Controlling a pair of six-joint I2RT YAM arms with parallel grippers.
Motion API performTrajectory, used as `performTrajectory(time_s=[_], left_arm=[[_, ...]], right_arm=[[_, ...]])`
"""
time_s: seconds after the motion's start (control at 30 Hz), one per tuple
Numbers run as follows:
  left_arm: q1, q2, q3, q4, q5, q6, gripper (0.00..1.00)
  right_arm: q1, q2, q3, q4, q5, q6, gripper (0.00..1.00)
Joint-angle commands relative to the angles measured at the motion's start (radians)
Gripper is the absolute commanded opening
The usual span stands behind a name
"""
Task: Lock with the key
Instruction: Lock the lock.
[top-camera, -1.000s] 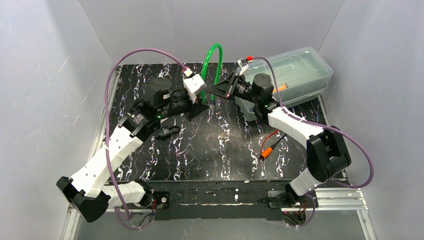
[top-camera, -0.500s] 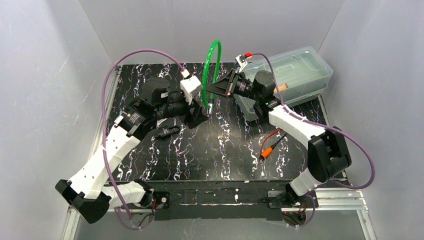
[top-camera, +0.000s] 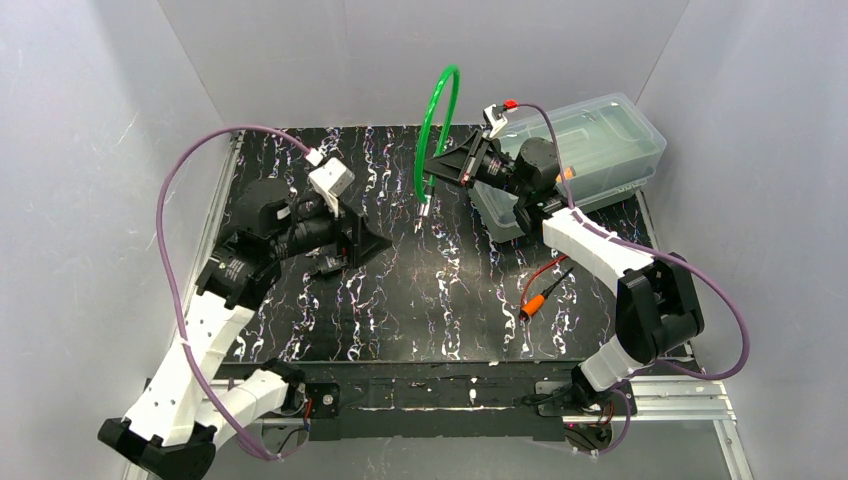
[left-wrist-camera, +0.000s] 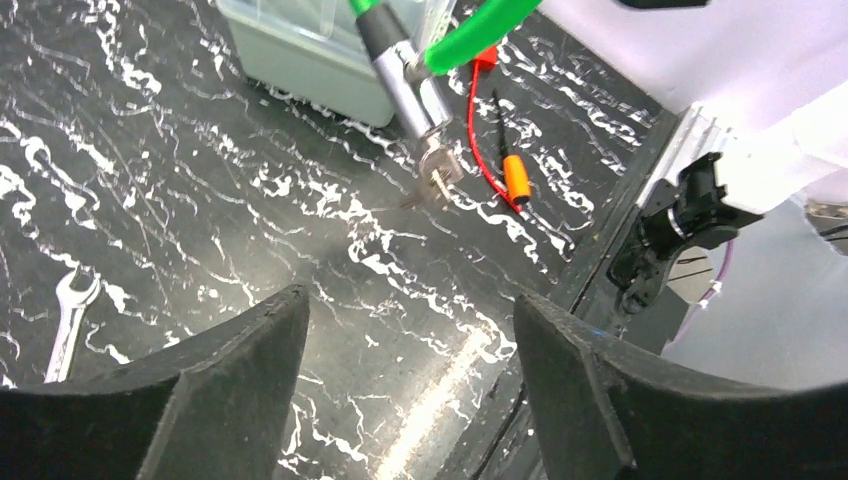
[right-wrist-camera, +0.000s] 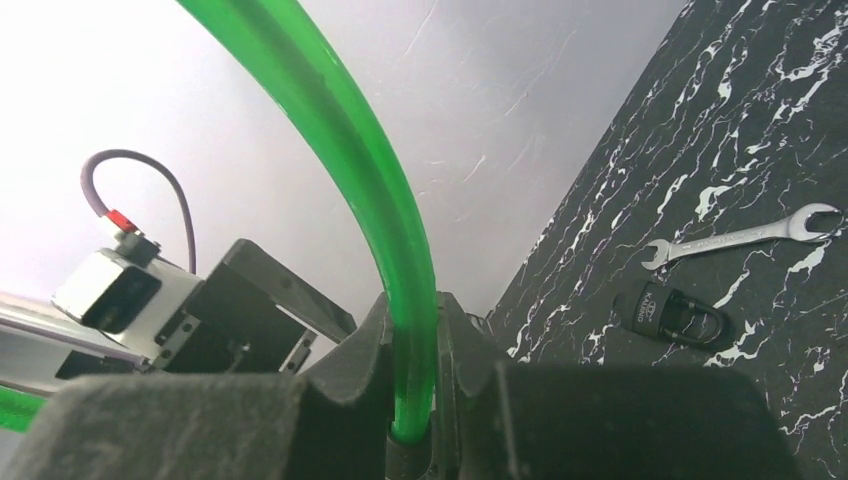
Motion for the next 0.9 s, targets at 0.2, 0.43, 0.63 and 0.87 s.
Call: performTrajectory(time_s=[0.2,0.43,0.63,0.87], left_arm=[[-0.281,-0.090,-0.157,0.197,-0.449,0.433,0.69],[-0.484,-0.069,-0.272,0.461,-0.696,0.657,0.63],[-0.515,-0.002,-0.252,0.518,-0.739,0.695,0.52],[-0.530,0.012,-0.245,0.550,-0.727,0.753,0.35]], right_arm=[[-0.005,-0.010,0.019,0.009,0.098,0.094,0.01],[-0.004,-0.003,0.024,0.037,0.094,0.141,0.01],[-0.003,0.000,0.016,0.054,0.090,0.163,0.01],[-0.003,-0.003,0.010,0.065,0.087,0.178,0.01]])
